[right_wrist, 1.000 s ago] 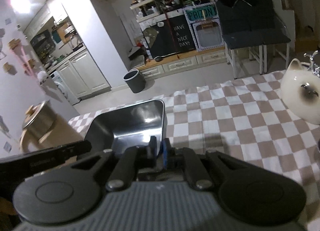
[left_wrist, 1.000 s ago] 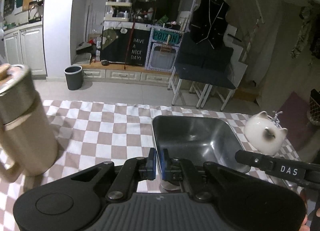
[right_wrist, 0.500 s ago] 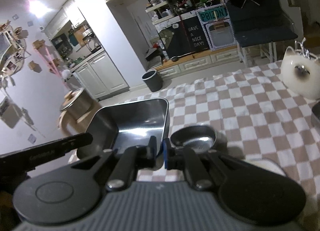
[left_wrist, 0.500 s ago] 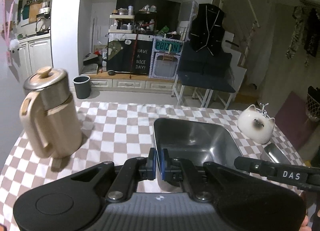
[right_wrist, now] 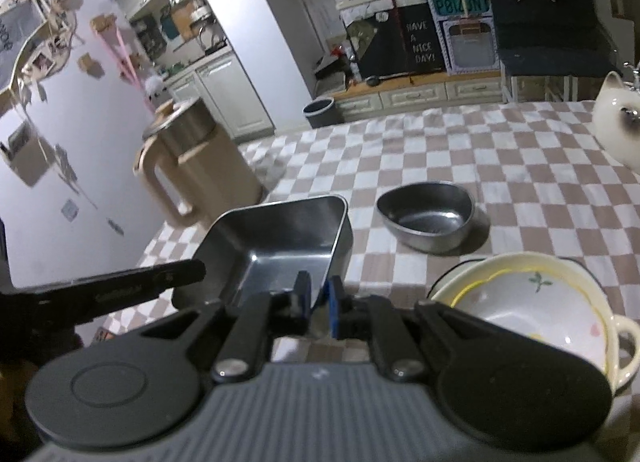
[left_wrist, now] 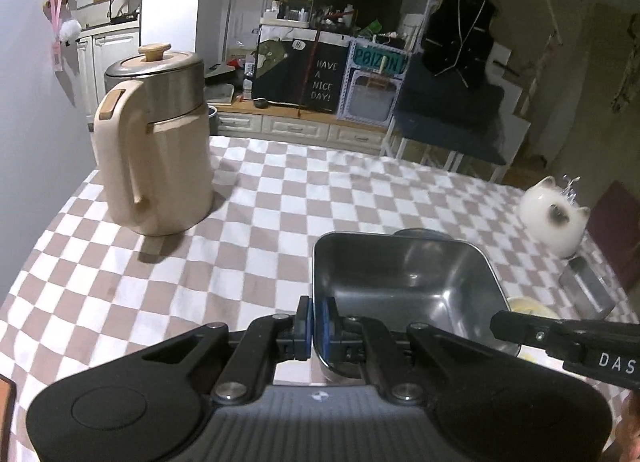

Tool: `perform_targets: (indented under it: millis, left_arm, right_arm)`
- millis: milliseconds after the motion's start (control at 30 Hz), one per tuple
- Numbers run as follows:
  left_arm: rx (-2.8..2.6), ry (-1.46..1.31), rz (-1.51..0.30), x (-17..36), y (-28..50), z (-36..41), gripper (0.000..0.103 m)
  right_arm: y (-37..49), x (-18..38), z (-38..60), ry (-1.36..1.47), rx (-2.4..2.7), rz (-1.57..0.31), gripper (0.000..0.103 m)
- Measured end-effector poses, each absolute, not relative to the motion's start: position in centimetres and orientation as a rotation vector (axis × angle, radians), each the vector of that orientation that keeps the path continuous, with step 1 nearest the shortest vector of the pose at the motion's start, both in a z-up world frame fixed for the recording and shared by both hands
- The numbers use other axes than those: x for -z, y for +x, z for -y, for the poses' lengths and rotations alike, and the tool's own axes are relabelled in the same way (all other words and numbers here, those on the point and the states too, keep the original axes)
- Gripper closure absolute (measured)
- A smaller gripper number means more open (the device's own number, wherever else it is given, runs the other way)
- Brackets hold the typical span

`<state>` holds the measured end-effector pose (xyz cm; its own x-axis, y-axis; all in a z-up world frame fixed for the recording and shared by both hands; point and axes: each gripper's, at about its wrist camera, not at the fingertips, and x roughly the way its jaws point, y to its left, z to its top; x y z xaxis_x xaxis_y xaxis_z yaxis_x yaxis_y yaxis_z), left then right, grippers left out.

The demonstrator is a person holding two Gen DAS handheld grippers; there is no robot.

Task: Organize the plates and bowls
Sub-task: 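Lift and carry the steel tray with both grippers toward the bowl stack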

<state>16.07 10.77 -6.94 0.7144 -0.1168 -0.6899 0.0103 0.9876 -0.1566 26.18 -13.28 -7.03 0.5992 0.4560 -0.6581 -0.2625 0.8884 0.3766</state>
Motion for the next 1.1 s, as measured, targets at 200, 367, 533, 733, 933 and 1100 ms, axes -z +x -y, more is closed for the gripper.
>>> perform_targets:
  millis: [200,367,533,733,933,1100]
  left_arm:
    - [0.047,-0.127,-0.816,8.1,16.3,-11.6,0.098]
    - [0.024,-0.065,-0.883,9.8,16.9,-12.1,0.098]
    - [0.016,-0.039,-0.932,11.1,17.3,-12.7,0.097]
    - [0.023,0.002,-0.983,12.2,17.6,-12.7,0.089]
    - [0.015,0.032,-1.022,13.2,17.9,-12.9,0.089]
    - [0.007,0.023,-1.042,13.8,18.1,-13.4,0.089]
  right_arm:
    - [26.9,7.9,12.1,0.249,-0.432,-0.875,0.092]
    - [26.4,8.6,11.2,0.241,-0.45,-0.899,0.09]
    - [26.1,8.9,9.9,0.211,-0.475,-0.906,0.089]
    - [26.1,9.6,8.7,0.186,-0.481,-0.939,0.089]
    - [26.1,9.8,7.7,0.165,-0.492,-0.951,0.089]
    - [26.2,10.0,7.3,0.158,-0.508,-0.955,0.089]
